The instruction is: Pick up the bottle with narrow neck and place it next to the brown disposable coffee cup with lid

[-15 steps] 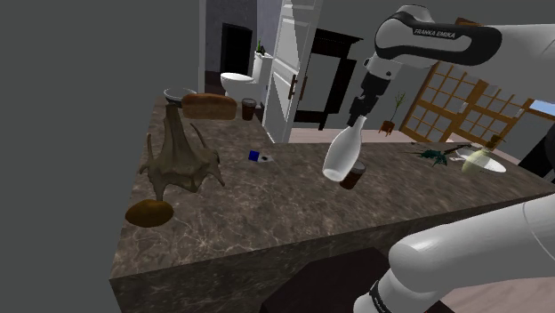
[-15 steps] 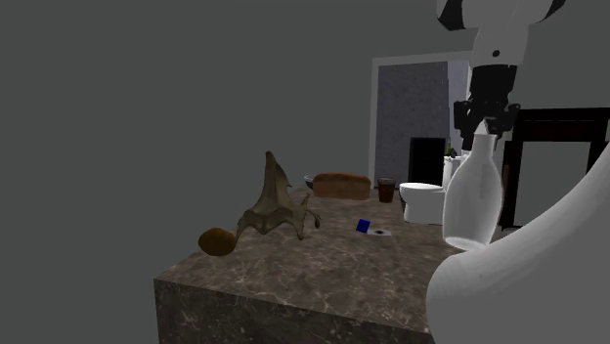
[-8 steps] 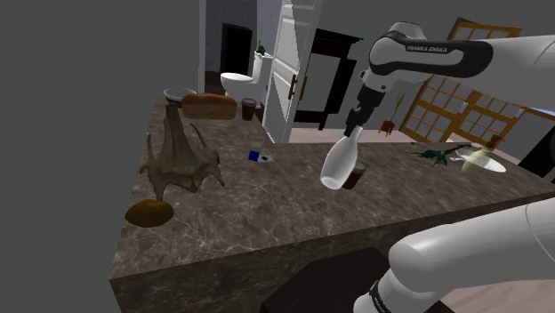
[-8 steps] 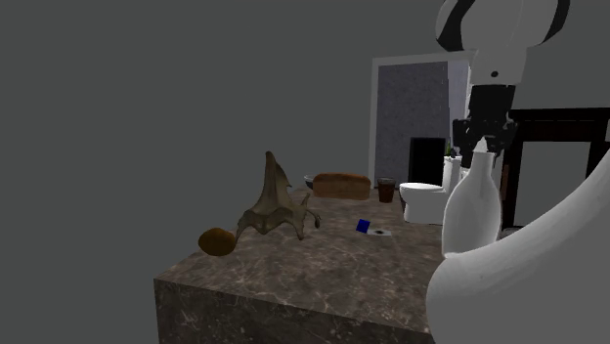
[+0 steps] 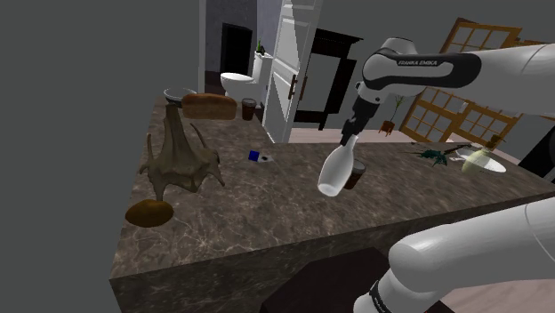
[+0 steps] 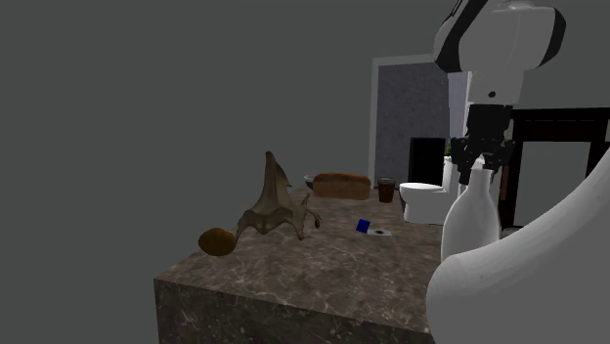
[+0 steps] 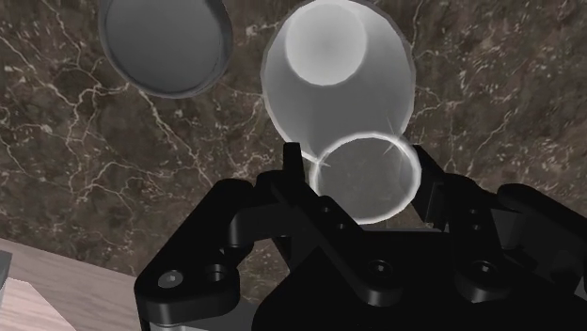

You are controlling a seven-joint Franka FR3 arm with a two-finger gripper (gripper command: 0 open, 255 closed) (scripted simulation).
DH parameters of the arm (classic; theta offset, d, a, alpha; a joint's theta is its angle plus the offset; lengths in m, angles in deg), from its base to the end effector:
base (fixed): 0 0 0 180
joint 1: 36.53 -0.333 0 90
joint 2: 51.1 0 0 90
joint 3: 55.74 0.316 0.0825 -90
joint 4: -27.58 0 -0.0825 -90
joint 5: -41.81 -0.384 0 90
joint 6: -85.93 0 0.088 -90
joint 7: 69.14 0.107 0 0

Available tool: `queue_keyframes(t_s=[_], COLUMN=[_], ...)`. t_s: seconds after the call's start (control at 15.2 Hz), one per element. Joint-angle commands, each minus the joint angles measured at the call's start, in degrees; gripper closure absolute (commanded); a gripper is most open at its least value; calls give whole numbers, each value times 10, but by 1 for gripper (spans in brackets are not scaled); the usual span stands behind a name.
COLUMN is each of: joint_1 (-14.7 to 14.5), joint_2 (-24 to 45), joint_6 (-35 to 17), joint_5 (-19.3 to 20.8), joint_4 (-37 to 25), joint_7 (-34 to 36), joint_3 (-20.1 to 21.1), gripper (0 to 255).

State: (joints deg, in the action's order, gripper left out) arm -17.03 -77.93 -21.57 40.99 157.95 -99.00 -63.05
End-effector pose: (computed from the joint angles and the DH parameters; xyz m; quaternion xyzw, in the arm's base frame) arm 0.3722 -0.1938 0.5402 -0.9984 -0.0305 -0.0457 0.0161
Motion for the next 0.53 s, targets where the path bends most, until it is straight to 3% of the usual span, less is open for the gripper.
queue_keyframes(t_s=[0.0,0.33,0.4,0.46], joint_1=[0,0,0,0], joint_2=[0,0,0,0], joint_6=[-4,-4,-4,-4], joint_5=[0,0,0,0], joint_4=[4,4,4,4], joint_7=[0,0,0,0], joint_3=[0,0,0,0], gripper=[255,255,0,0])
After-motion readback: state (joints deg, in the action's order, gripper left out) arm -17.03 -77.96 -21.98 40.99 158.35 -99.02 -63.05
